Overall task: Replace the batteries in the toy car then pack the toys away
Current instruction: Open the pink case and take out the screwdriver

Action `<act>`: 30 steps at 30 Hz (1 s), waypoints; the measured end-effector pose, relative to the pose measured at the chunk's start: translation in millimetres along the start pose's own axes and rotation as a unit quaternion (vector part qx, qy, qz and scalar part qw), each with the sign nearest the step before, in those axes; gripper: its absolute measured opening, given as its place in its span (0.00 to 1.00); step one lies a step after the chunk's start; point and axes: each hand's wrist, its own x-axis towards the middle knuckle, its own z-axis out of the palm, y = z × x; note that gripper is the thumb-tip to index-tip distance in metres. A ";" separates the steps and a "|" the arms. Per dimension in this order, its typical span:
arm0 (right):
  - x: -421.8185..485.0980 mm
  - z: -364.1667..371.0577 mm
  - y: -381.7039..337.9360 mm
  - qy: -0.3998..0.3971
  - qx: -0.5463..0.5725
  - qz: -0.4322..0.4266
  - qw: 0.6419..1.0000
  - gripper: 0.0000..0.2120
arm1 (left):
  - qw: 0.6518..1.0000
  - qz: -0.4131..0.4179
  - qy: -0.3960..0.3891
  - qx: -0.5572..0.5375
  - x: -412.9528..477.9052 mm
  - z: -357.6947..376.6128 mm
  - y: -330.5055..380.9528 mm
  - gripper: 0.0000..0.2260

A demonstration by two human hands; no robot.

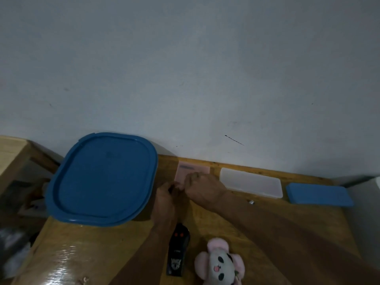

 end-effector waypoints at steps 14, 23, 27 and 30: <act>3.1 -8.4 37.2 0.082 0.169 0.132 0.973 0.07 | 0.988 -0.040 0.054 0.140 0.2 -0.5 -7.6 0.11; 12.3 11.0 41.9 0.029 0.182 0.211 0.960 0.16 | 0.990 -0.126 0.043 0.035 8.0 2.2 -14.4 0.12; 7.8 17.3 40.6 0.020 0.209 0.209 0.955 0.24 | 0.992 -0.108 0.041 0.060 7.5 5.0 -14.7 0.12; 6.5 20.5 39.6 0.034 0.229 0.209 0.950 0.25 | 0.990 -0.121 0.056 0.039 7.5 5.1 -14.3 0.12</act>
